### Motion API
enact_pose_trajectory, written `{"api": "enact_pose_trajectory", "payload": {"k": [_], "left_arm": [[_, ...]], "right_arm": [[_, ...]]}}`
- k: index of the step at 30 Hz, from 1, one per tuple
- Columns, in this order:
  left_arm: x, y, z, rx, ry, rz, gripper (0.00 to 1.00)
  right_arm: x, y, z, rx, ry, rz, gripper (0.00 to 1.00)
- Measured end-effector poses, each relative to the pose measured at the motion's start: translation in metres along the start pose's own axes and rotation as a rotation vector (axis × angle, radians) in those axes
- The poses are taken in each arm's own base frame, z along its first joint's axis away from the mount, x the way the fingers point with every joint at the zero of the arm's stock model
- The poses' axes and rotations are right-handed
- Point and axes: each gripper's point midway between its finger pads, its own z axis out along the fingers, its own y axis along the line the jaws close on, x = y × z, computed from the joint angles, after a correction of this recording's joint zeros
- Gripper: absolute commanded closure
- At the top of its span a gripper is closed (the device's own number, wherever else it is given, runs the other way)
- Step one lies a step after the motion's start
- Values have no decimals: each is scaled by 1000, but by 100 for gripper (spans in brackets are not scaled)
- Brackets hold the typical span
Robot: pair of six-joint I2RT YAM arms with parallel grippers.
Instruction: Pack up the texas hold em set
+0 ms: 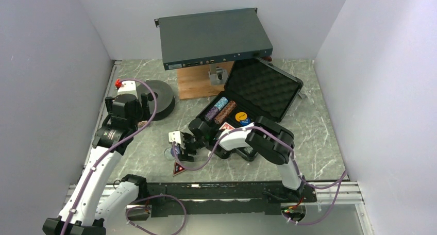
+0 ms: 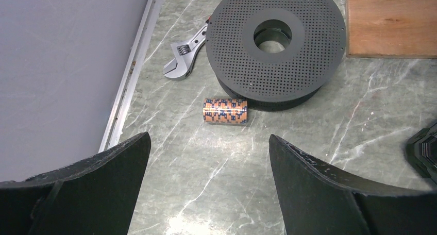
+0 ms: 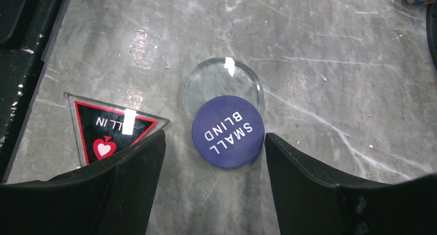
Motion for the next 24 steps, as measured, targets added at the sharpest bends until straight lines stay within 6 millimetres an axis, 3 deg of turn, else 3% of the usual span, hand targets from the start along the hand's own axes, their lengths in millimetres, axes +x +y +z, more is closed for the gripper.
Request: {"api": "enact_pose_trajectory", "payload": {"k": [13, 24], "left_arm": [[1, -1, 1, 0, 5, 3, 10], [1, -1, 1, 1, 5, 3, 10]], "right_arm": [[-3, -4, 8, -24, -13, 7, 29], [-2, -2, 8, -47, 5, 24, 46]]}}
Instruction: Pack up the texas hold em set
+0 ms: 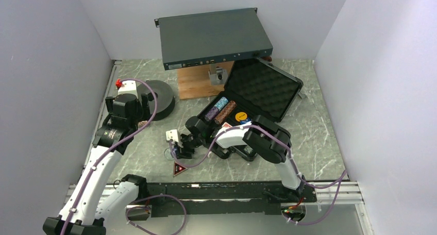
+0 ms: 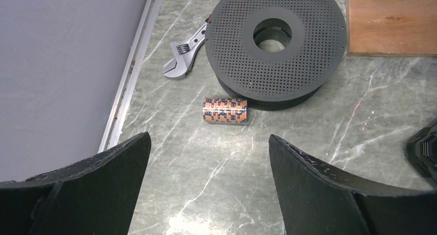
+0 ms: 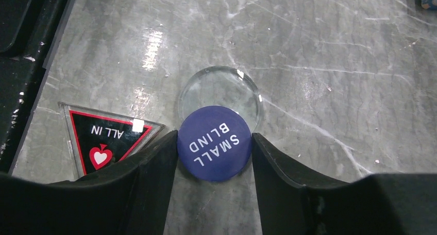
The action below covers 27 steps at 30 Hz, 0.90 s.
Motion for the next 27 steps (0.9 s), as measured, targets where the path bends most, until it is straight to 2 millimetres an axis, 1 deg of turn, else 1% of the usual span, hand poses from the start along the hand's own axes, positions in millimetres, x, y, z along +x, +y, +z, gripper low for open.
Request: {"api": "enact_pose_trajectory", "payload": {"k": [6, 14, 20, 23, 27], "left_arm": [[0, 0, 0, 1, 0, 0, 10], [0, -1, 0, 3, 1, 1, 10], [0, -1, 0, 2, 2, 1, 9], [1, -1, 1, 2, 2, 1, 9], [1, 0, 1, 0, 3, 0, 9]], "right_arm": [[1, -1, -1, 3, 3, 3, 54], [2, -2, -3, 10, 11, 8, 55], [2, -6, -8, 43, 35, 16, 57], [-2, -8, -13, 63, 38, 13, 57], [-16, -10, -24, 90, 21, -2, 57]]}}
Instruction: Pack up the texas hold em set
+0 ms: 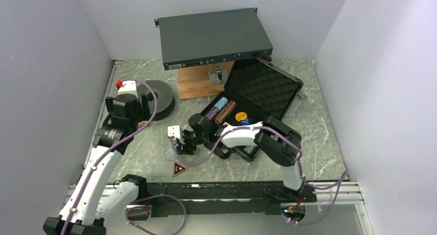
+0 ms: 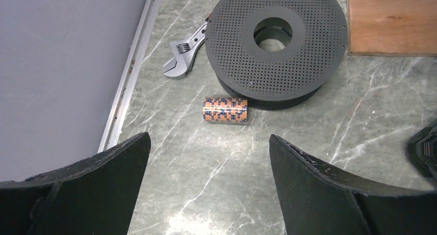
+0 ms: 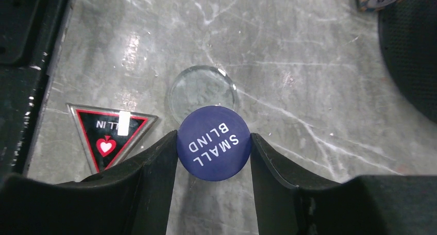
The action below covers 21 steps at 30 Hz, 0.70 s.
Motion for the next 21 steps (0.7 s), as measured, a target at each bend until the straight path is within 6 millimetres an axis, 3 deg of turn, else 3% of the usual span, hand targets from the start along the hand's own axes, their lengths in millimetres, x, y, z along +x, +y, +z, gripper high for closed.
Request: {"api": "enact_pose_trajectory", "payload": {"k": [8, 17, 19, 21], "left_arm": [[0, 0, 0, -1, 1, 0, 9], [0, 0, 0, -1, 0, 0, 9], [0, 1, 0, -1, -1, 0, 9], [-1, 1, -1, -1, -4, -2, 9]], "right_arm": [[-29, -4, -23, 49, -48, -32, 57], [-39, 1, -46, 96, -86, -9, 62], [-41, 0, -51, 121, -99, 0, 68], [-42, 0, -57, 148, -112, 16, 81]]}}
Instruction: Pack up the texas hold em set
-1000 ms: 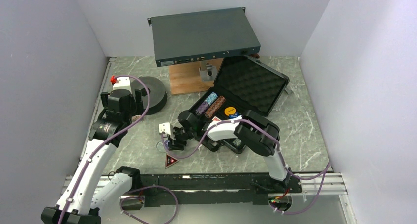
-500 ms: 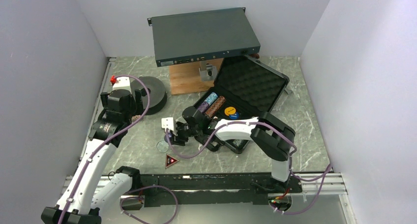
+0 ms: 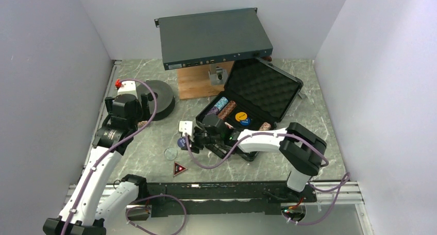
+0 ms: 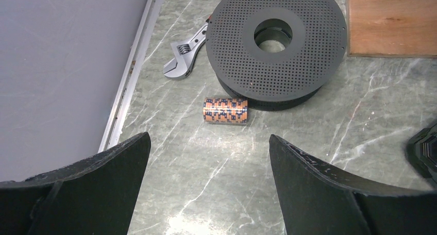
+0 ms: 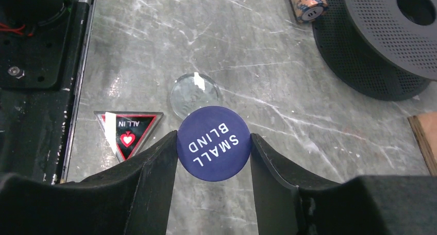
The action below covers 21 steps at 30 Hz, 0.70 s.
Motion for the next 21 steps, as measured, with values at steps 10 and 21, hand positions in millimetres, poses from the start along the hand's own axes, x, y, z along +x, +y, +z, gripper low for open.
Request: {"api": "enact_pose_trajectory", "payload": {"k": [10, 21], "left_arm": [[-1, 0, -1, 1, -5, -3, 9], [-1, 0, -1, 2, -5, -3, 10]], "right_arm": [[-13, -17, -24, 157, -34, 69, 100], [-44, -32, -60, 273, -126, 175, 100]]}}
